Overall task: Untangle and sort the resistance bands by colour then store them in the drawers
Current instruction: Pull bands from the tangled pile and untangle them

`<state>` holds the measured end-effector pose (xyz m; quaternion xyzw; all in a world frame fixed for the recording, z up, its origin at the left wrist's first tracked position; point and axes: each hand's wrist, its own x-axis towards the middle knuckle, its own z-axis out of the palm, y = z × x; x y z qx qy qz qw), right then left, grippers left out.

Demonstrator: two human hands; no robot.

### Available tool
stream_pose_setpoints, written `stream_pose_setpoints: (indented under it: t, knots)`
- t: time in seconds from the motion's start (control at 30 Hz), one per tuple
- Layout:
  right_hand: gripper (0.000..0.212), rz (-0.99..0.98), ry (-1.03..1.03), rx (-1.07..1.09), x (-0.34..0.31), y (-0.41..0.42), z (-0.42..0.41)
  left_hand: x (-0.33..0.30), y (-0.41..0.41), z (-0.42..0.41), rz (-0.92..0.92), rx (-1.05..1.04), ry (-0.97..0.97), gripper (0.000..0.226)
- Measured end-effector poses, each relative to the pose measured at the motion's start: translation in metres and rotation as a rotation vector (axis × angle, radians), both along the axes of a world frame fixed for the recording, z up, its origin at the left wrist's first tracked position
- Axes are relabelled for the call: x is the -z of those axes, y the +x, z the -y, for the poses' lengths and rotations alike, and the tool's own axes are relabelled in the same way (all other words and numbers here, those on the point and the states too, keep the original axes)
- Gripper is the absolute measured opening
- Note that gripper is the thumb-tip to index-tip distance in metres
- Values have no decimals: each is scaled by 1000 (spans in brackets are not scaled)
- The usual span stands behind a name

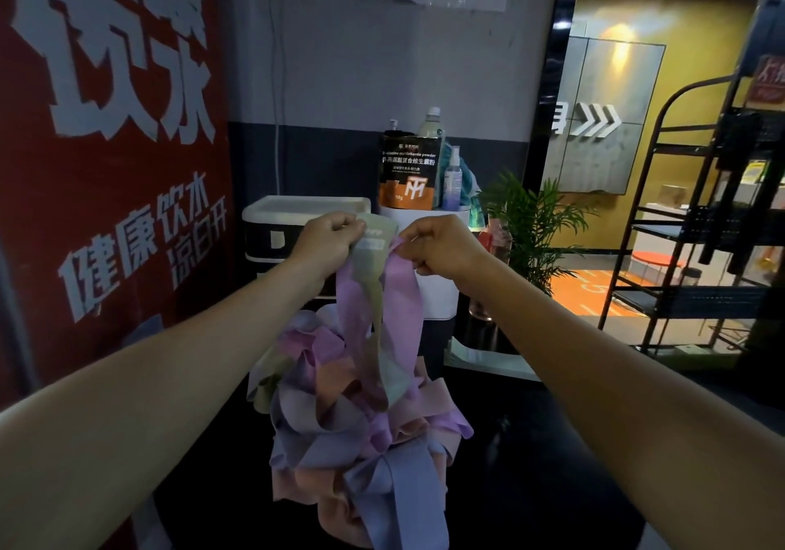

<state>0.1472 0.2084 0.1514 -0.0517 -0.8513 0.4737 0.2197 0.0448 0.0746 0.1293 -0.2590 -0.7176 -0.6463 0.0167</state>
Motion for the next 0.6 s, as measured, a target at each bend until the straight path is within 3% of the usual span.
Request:
stream_pose_setpoints:
  t: [0.23, 0.47, 0.6]
  knots:
    - [20, -152, -149, 184, -10, 7, -25, -21, -18, 13, 186, -60, 226, 20]
    - [15, -248, -285, 305, -24, 13, -49, -35, -36, 25, 70, -240, 124, 21]
    - [13, -258, -362, 301, -27, 13, -53, -30, -36, 16, 96, -217, 152, 22]
